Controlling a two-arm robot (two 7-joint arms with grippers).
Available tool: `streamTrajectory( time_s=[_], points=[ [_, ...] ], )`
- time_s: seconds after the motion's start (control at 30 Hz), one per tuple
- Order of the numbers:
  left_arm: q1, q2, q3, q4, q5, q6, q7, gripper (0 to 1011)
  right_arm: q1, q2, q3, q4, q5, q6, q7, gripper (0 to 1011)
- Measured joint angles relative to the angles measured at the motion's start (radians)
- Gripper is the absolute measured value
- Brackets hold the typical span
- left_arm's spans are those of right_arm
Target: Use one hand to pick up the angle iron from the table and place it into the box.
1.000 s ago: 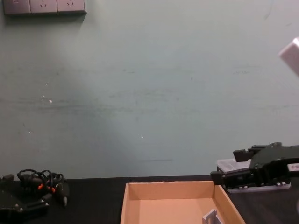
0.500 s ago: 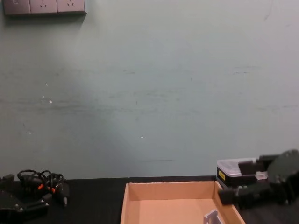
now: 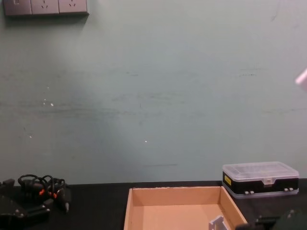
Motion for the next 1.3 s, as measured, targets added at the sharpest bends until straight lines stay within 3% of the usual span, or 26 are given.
streamTrajectory(
  time_s=[0.43,1.3],
  points=[
    [0.0,0.0,0.0,0.0,0.0,0.0,0.0,1000,-0.011,-0.001,-0.055,0.014,-0.016,0.027,-0.01,1003],
    [0.0,0.0,0.0,0.0,0.0,0.0,0.0,1000,-0.03,-0.01,-0.073,0.055,-0.027,0.035,-0.013,1003]
  ],
)
